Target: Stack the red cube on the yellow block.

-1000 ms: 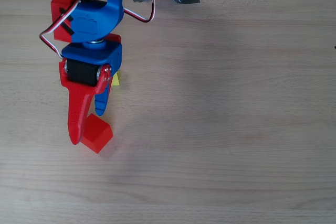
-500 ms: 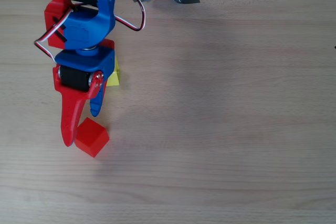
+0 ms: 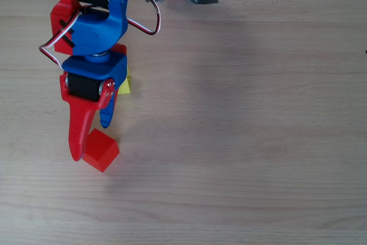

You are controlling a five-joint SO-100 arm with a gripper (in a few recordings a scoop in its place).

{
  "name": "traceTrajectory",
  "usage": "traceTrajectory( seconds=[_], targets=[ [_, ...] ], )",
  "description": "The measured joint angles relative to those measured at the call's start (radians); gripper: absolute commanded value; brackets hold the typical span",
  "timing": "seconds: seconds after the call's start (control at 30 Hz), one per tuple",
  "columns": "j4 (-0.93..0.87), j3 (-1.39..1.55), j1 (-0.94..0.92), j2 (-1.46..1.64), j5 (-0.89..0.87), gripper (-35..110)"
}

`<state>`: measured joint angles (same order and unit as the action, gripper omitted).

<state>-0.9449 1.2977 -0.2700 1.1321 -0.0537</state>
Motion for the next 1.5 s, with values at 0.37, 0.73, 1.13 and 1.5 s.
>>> traceTrajectory(
  seconds=[0.37,0.73,1.13,1.5],
  targets=[
    [0.018,0.005,0.003,-0.064,-0.008,31],
    [0.038,0.011,0.017,-0.080,-0.008,26],
    [0.074,0.025,0.015,-0.083,-0.008,0],
    [0.046,0.017,0.015,-0.081,-0.021,0]
  ],
)
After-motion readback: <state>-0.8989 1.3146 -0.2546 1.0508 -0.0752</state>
